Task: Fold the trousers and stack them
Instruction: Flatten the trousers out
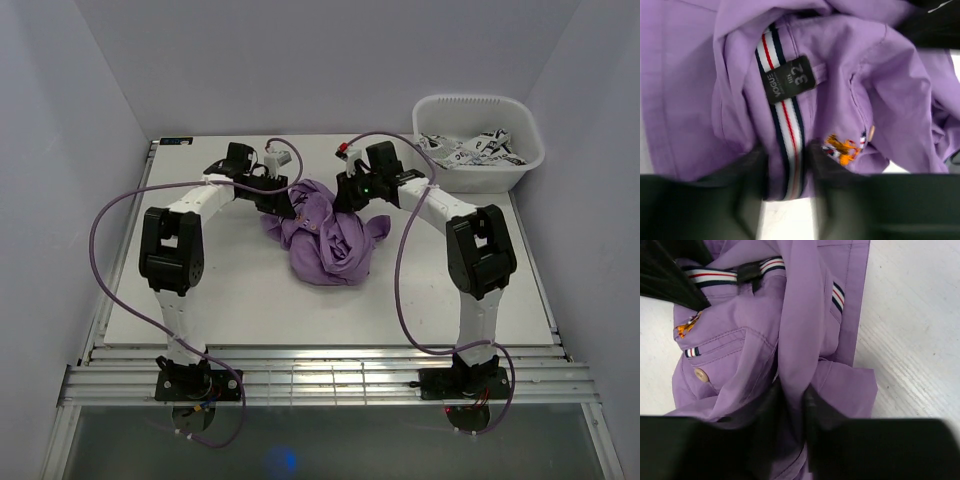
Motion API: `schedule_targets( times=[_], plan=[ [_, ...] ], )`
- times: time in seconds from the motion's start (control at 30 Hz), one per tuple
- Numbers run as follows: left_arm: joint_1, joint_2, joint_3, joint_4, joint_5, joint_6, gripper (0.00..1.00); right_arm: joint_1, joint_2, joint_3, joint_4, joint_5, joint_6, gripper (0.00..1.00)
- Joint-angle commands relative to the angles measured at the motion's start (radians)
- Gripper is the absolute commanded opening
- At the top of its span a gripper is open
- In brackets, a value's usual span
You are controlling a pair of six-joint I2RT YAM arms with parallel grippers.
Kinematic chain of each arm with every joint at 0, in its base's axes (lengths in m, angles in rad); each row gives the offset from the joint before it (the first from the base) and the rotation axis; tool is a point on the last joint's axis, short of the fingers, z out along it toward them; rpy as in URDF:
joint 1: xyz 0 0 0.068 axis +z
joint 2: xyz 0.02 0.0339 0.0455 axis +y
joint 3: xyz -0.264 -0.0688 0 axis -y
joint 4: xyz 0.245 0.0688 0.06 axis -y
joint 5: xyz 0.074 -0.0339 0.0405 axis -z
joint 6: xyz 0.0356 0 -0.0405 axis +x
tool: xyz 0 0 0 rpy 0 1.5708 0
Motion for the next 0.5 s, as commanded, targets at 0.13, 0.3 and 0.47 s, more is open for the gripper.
schedule_targets(
  times=[0.13,0.3,0.47],
  plan=[
    [0.020,-0.075,0.082,-0.048,0.077,0.001,0.00,-0.045,-0.144,0.053,-0.010,0.007,-0.011,0.08],
    [0.247,-0.171,0.165,-0.053,0.071,-0.050,0.00,-0.181,-0.265,0.060,-0.030,-0.005,0.045,0.08],
    [0.402,-0.272,0.188,-0.163,0.140,0.066,0.00,-0.282,-0.365,0.002,-0.123,-0.088,0.065,0.08]
  ],
)
